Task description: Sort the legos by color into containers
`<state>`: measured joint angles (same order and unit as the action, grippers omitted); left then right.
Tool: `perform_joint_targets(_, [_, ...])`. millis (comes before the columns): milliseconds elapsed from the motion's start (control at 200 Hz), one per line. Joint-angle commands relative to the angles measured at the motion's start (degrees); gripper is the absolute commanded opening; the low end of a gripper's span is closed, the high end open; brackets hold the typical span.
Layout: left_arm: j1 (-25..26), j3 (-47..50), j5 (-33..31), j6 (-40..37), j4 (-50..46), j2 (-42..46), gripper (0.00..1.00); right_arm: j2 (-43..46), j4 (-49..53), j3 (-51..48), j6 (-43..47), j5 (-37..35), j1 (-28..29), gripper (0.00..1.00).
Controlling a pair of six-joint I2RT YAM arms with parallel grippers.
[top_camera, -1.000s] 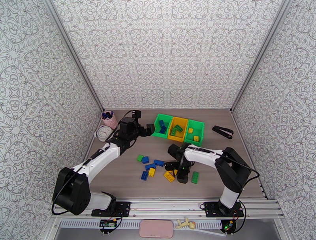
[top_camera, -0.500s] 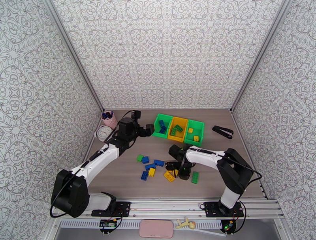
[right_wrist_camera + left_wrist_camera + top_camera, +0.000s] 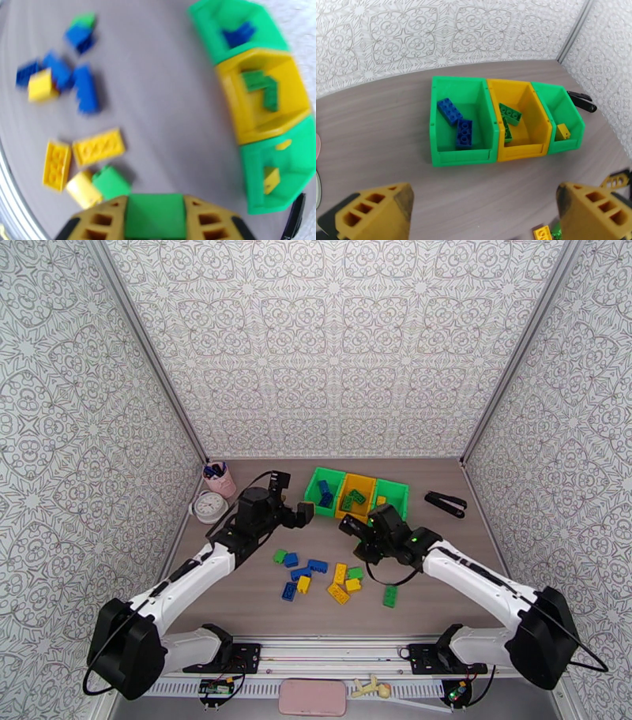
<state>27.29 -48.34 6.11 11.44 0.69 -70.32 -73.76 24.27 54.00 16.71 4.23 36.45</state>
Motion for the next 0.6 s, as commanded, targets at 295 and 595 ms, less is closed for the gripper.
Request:
perform_joint_targets(295, [5.8, 8.2, 4.5, -12.9, 3.7, 9.9, 1.00, -11.5, -29.9, 2.9, -16.3, -2.9, -8.1, 0.24])
perform_joint_targets(595, [8.0, 8.1, 10.6, -19.1, 2.0, 9.7, 1.00, -25.5, -33.4, 10.9, -16.4, -6.8, -11.2, 0.24])
